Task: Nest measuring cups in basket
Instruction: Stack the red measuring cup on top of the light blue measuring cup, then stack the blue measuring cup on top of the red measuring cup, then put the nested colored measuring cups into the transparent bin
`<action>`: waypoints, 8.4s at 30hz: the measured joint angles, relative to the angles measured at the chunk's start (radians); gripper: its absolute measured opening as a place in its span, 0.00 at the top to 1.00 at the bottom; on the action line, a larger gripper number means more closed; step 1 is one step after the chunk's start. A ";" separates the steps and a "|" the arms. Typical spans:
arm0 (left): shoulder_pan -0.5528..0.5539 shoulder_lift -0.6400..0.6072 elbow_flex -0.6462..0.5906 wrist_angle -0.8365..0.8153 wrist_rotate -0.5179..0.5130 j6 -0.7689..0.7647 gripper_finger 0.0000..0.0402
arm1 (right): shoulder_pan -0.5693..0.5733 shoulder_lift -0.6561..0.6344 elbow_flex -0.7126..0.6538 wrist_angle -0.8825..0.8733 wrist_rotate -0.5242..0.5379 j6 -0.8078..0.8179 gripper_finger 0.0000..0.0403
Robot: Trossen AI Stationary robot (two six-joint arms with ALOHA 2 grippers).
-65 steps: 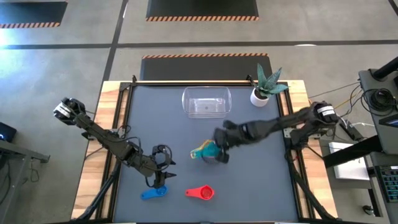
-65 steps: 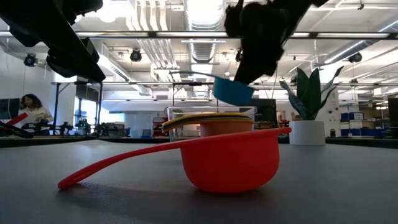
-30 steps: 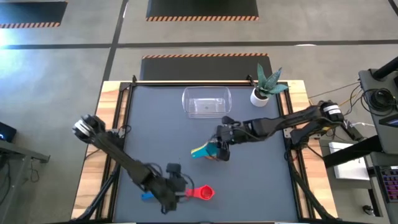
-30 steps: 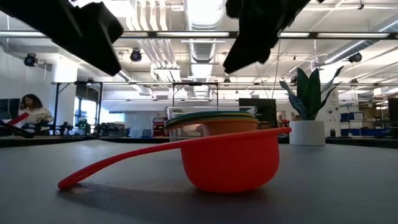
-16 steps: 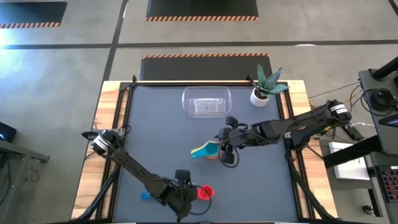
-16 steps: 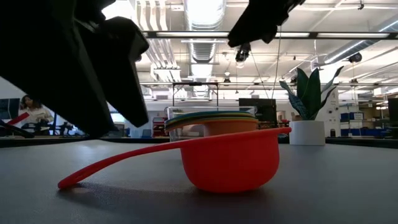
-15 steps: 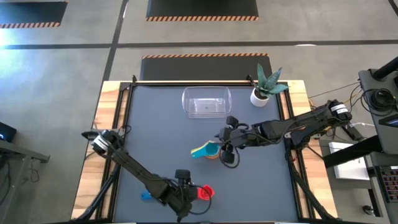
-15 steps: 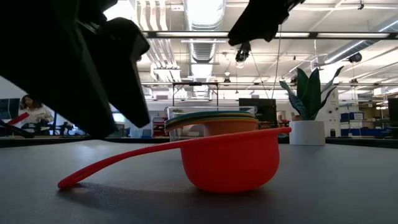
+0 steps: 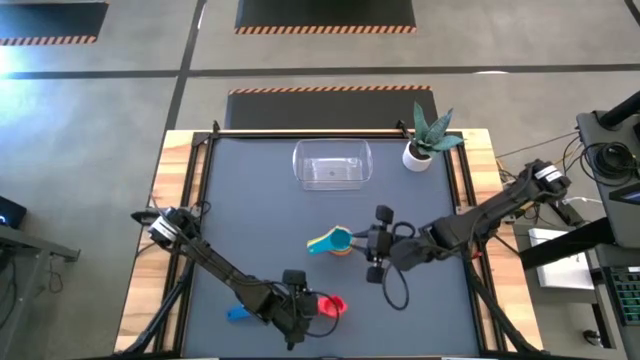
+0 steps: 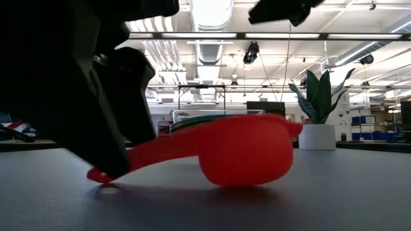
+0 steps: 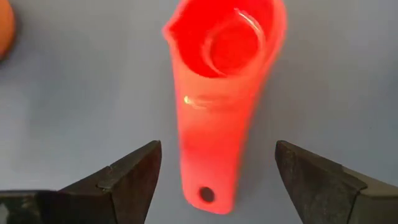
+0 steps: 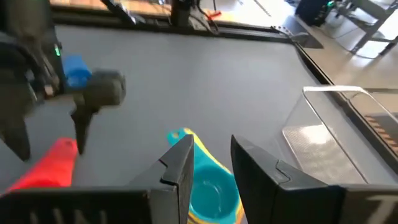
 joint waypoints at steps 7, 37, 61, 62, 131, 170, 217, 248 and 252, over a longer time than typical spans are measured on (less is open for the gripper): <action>0.003 0.000 -0.018 0.015 0.003 0.000 0.26 | 0.027 0.001 -0.051 0.012 0.057 0.054 0.78; 0.032 0.011 -0.060 0.111 0.077 0.124 0.71 | 0.070 -0.011 -0.111 0.277 0.048 -0.080 0.81; 0.262 -0.241 -0.083 -0.128 -0.124 0.229 0.70 | 0.081 -0.066 -0.111 0.280 0.048 -0.116 0.83; 0.278 -0.241 -0.090 -0.128 -0.122 0.231 0.70 | 0.081 -0.066 -0.111 0.279 0.049 -0.116 0.83; -0.336 -0.303 -0.337 -0.313 0.115 -0.641 0.23 | 0.093 -0.065 -0.149 0.282 0.049 -0.033 0.84; 0.409 -0.483 -0.343 0.141 0.204 0.145 0.66 | 0.097 -0.066 -0.159 0.283 0.111 -0.062 0.84; 0.463 -0.087 0.187 -0.371 0.257 0.248 0.27 | 0.113 -0.067 -0.159 0.274 0.106 -0.052 0.84; 0.507 -0.014 0.170 -0.298 0.257 0.308 0.47 | 0.113 -0.067 -0.164 0.274 0.106 -0.044 0.84; 0.508 -0.014 0.157 -0.296 0.272 0.307 0.61 | 0.113 -0.067 -0.164 0.275 0.106 -0.044 0.84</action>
